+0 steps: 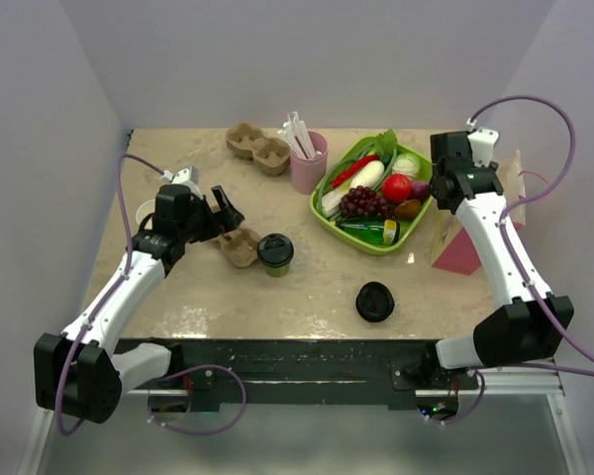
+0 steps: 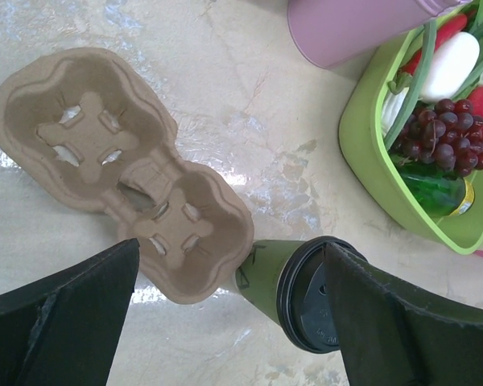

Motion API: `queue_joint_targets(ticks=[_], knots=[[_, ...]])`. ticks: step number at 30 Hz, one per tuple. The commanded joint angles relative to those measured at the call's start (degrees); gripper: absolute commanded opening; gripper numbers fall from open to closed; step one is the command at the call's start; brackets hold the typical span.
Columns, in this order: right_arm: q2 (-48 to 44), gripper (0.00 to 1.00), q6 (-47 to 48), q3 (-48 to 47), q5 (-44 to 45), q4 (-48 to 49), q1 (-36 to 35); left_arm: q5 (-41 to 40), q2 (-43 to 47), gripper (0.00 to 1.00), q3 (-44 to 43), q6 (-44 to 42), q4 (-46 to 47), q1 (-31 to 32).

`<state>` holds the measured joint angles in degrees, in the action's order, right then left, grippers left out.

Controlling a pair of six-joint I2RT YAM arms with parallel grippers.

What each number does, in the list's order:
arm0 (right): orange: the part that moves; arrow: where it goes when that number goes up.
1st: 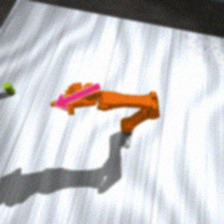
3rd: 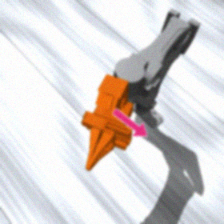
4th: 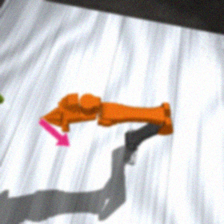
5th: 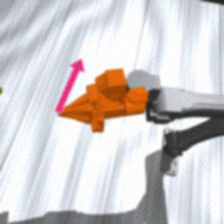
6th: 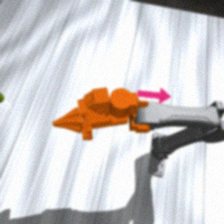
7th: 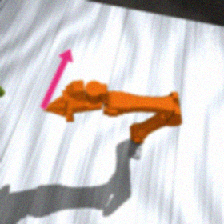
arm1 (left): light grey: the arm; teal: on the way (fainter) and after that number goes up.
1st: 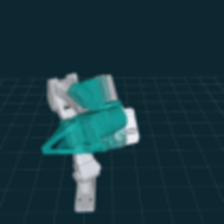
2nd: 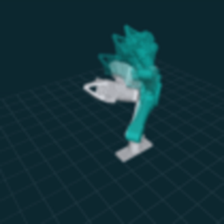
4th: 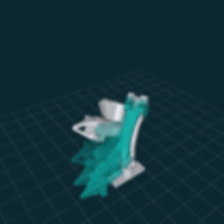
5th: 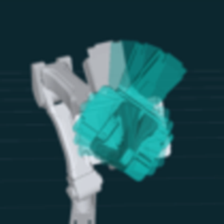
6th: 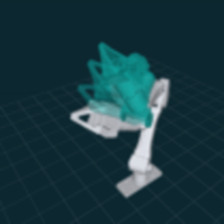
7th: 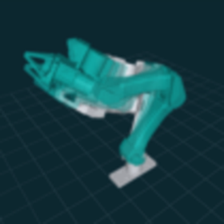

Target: Pack the takeout coffee

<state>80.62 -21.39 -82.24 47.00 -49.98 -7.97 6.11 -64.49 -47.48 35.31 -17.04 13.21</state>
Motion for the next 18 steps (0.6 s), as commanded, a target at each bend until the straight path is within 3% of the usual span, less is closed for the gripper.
queue_joint_targets(ticks=[1,3,4,7,13,18], knots=[[-2.3,0.34,-0.9,0.8,0.1,0.3,0.2,-1.1,1.0,1.0,-1.6,-1.0,1.0,0.2],[-3.1,0.08,0.6,-1.0,-0.1,0.1,0.2,-1.4,1.5,1.0,-1.7,-0.9,0.8,0.2],[-4.2,0.0,0.7,-2.6,0.0,-0.6,0.1,-1.4,1.6,1.0,-1.7,-0.9,0.7,0.2],[-7.0,0.0,5.9,-9.0,0.1,1.0,0.1,-1.6,2.3,1.0,-0.9,-0.6,1.5,0.2],[-13.6,0.0,12.0,-21.3,-18.7,2.7,-1.9,-1.5,2.1,1.0,-0.4,0.1,1.6,0.2],[-16.4,0.0,18.6,-19.0,-33.4,6.0,-15.0,-1.2,1.7,0.99,-0.4,0.7,1.7,0.2]])
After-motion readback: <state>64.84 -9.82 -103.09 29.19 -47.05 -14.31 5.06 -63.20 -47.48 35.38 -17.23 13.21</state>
